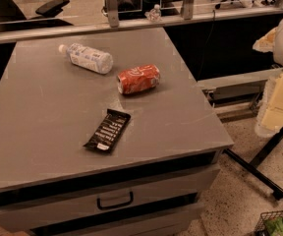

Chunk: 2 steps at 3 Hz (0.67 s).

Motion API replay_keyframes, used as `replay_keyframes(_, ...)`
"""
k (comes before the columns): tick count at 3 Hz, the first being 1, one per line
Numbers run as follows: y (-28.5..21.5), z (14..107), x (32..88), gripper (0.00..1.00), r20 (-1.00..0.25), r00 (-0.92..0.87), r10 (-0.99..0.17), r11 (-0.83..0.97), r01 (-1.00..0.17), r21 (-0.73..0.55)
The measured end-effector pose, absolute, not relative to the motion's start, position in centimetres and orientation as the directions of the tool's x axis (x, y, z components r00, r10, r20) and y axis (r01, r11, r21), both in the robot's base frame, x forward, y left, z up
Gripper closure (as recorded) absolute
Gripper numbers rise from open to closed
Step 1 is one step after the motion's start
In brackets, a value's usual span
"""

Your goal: Place coke can upright

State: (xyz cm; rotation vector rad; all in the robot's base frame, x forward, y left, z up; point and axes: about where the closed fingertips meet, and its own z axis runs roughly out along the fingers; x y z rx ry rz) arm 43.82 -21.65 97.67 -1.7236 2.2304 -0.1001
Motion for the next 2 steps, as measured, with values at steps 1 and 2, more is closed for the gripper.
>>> replay_keyframes(1, -21.7, 97.7, 43.8, 0.00, -0.207, -0.221, -0.953, 0.270, -0.931, -0.248)
replay_keyframes(2, -20.2, 97.1, 46.6, 0.00, -0.195, -0.138, -0.971, 0.189, -0.943, -0.273)
